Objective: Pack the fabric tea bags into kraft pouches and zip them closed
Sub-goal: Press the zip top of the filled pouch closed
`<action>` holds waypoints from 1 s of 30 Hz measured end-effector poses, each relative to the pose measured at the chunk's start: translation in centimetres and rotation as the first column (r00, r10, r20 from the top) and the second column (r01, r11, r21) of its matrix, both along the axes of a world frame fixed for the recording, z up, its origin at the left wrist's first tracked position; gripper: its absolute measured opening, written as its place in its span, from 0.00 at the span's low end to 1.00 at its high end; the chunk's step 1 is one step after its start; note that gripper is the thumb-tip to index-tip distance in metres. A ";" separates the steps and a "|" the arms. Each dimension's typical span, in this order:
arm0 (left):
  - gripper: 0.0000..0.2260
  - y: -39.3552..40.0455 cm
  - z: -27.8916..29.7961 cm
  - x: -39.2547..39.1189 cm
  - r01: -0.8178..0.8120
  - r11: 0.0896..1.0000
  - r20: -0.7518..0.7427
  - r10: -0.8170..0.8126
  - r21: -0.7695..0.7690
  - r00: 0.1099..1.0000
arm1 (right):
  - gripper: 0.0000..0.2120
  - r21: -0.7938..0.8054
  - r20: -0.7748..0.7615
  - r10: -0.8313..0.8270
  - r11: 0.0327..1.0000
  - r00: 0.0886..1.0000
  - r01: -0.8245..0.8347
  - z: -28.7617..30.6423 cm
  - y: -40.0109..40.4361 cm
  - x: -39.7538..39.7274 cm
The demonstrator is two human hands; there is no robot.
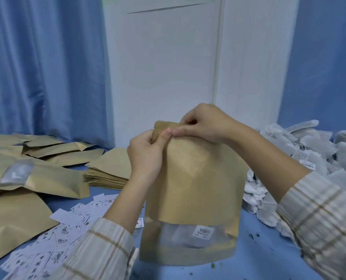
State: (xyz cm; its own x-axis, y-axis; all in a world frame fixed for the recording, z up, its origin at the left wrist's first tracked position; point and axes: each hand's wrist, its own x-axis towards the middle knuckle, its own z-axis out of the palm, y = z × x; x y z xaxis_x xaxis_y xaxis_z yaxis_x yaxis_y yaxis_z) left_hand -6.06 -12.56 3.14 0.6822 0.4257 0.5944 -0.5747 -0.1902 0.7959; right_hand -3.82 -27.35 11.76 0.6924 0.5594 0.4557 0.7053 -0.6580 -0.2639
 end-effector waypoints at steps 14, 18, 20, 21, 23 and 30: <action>0.18 -0.5 0.0 -0.9 0.082 0.996 -0.122 -0.086 -0.037 0.989 | 0.25 -0.135 0.532 -0.165 0.952 0.831 0.276 -2.2 0.6 -0.2; 0.22 0.3 0.1 -1.3 0.125 0.990 -0.130 -0.132 -0.064 0.983 | 0.12 -0.119 0.073 -0.041 0.992 0.997 0.049 -0.7 0.0 -0.9; 0.24 0.5 0.3 -1.7 0.197 0.978 -0.096 -0.203 -0.068 0.975 | 0.10 -0.118 0.001 -0.013 0.993 1.000 0.013 0.0 -0.4 -1.0; 0.24 0.6 0.3 -2.0 0.229 0.972 -0.089 -0.233 -0.048 0.968 | 0.11 -0.116 0.024 -0.017 0.993 1.000 0.020 0.2 -0.4 -1.0; 0.17 0.6 0.4 -2.5 0.281 0.960 -0.093 -0.281 -0.019 0.955 | 0.11 -0.075 0.081 -0.030 0.996 0.996 0.036 0.1 -0.3 -1.0; 0.08 0.7 0.4 -2.3 0.115 0.990 -0.095 -0.123 -0.078 0.988 | 0.14 -0.103 0.071 -0.052 0.993 0.996 0.059 0.3 -1.5 -1.0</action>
State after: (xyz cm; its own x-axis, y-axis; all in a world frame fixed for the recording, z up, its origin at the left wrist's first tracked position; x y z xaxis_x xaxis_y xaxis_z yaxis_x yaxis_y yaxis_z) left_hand -8.35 -11.81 3.54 0.7848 0.3774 0.4916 -0.5070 -0.0651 0.8595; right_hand -4.84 -28.85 12.04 0.6932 0.5682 0.4434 0.6809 -0.7181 -0.1442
